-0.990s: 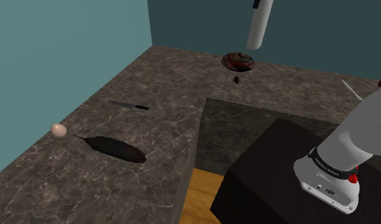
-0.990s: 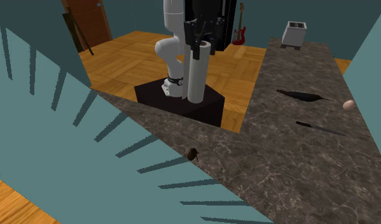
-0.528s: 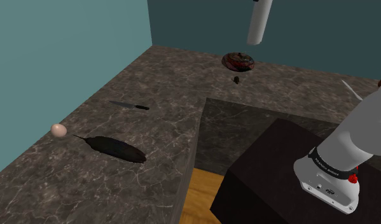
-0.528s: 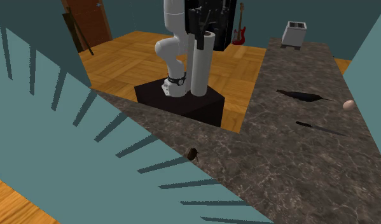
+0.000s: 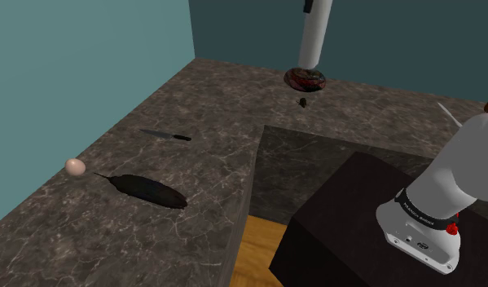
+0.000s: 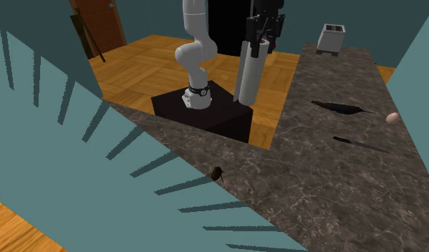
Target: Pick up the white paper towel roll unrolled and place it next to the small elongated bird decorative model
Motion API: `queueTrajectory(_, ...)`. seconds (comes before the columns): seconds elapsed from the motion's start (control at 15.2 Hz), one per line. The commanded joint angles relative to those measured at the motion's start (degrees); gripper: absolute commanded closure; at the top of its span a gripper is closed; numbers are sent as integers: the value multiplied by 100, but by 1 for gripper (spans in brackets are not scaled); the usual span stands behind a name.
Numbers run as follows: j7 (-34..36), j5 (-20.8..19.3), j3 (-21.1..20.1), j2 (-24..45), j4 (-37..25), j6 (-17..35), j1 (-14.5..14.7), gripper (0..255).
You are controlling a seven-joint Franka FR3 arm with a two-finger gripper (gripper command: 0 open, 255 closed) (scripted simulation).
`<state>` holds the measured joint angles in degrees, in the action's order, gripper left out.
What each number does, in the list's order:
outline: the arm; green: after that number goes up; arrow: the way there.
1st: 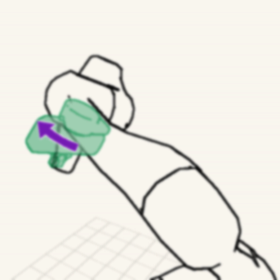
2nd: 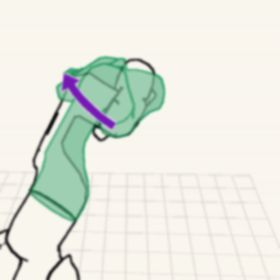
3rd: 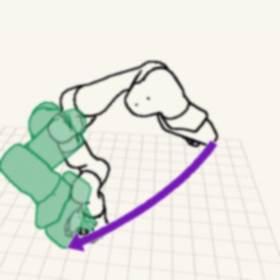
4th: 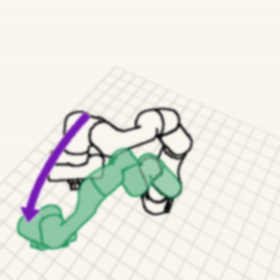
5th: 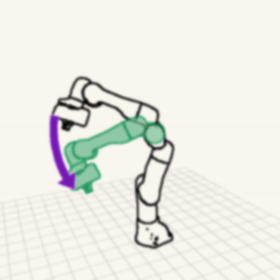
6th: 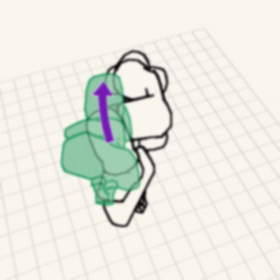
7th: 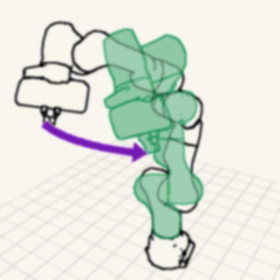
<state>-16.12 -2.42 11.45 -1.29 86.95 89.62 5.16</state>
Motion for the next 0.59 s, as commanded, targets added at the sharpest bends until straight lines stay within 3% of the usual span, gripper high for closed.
queueTrajectory(0.0,286,-33,-140,-90,241,145,132,255)
queueTrajectory(0.53,1366,-78,-699,-68,599,472,634,255)
